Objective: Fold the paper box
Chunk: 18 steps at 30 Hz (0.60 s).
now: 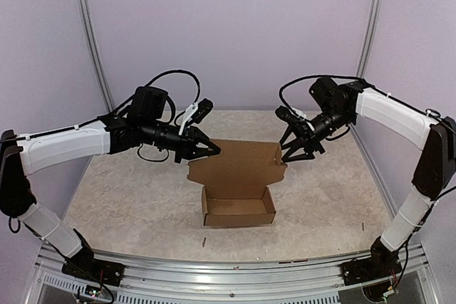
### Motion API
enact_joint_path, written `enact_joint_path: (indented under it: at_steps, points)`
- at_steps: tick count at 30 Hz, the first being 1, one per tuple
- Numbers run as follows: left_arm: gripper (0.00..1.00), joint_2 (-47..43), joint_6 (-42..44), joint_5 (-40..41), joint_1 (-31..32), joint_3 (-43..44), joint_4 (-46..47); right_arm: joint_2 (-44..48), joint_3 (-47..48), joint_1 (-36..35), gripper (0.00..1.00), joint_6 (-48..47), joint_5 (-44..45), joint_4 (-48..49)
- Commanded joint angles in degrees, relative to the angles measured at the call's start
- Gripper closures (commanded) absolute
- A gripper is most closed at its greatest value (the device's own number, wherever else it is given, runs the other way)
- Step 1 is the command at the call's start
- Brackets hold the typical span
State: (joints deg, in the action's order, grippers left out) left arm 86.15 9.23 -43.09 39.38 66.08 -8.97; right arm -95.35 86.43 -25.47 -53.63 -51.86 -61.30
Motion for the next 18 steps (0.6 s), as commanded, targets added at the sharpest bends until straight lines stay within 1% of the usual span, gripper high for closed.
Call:
enact_joint_path:
  at_steps: [1,6,8,11,14,18]
  points:
    - [1.00,-0.8,-0.7,-1.4,0.6,0.2,2.5,-0.4,0.7,-1.4,0.49,-0.6,-3.8,-2.1]
    - [1.00,-0.5,-0.4,-2.2,0.9,0.4,2.0,-0.6,0.9,-1.6,0.53,2.9,-3.3,1.8]
    - [1.00,-0.8,-0.3,-2.1,0.8,0.1,1.7,-1.2,1.3,-1.6,0.54,2.9,-3.0,1.5]
    - [1.00,-1.2,0.0,-1.8,0.6,0.0,0.5,-1.7,3.8,-1.5,0.53,1.1,-2.8,-1.8]
    - [1.00,-1.6,0.6,-1.8,0.6,0.0,-1.1,-0.6,5.7,1.0,0.53,2.2,-3.2,-1.5]
    - [1.00,-2.0,1.0,-1.8,0.6,-0.1,-1.7,-0.7,7.1,6.2,0.53,4.4,-6.5,-0.3]
